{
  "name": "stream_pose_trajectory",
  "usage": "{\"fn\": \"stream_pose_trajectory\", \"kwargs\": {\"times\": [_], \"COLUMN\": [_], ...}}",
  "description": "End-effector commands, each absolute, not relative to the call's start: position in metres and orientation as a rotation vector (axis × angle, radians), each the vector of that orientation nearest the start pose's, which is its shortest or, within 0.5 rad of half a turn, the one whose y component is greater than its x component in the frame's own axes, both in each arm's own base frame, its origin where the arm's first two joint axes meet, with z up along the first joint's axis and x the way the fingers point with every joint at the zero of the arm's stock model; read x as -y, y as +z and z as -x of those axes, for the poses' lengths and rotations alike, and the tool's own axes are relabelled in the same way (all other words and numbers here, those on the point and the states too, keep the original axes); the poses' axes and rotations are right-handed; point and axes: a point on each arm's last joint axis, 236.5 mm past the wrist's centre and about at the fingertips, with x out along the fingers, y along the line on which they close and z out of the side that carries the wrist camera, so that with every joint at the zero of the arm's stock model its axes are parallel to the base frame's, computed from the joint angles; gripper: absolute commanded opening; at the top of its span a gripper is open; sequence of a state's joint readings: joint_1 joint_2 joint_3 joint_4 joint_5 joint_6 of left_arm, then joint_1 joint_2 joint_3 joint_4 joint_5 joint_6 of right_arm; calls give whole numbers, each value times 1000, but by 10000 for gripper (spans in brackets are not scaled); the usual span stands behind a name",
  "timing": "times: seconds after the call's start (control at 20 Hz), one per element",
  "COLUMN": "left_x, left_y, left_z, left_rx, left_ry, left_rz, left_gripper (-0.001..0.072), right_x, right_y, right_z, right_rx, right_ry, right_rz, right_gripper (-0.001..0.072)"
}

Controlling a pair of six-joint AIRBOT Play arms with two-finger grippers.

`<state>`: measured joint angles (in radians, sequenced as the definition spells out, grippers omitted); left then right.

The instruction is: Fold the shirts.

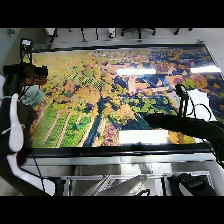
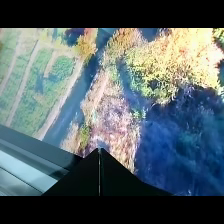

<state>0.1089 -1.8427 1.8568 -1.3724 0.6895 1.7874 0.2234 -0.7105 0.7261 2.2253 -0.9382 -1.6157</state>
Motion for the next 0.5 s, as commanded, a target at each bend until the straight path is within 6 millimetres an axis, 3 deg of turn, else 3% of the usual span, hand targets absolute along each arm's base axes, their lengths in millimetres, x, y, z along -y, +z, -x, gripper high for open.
{"fn": "stream_pose_trajectory", "kwargs": {"times": [0.0,0.2,0.45], "left_x": [-145,-152,-174], "left_y": [4,-40,-54], "left_z": [-690,-699,-694], "left_rx": [-685,-601,-647], "left_ry": [154,128,155], "left_rz": [-444,-497,-487], "left_gripper": [710,709,710], "right_x": [-182,-182,-182], "right_y": [96,96,96], "right_z": [-276,-276,-276], "right_rx": [-945,-945,-945], "right_ry": [533,533,533], "right_rz": [-463,-463,-463], "right_gripper": [18,18,18]}}
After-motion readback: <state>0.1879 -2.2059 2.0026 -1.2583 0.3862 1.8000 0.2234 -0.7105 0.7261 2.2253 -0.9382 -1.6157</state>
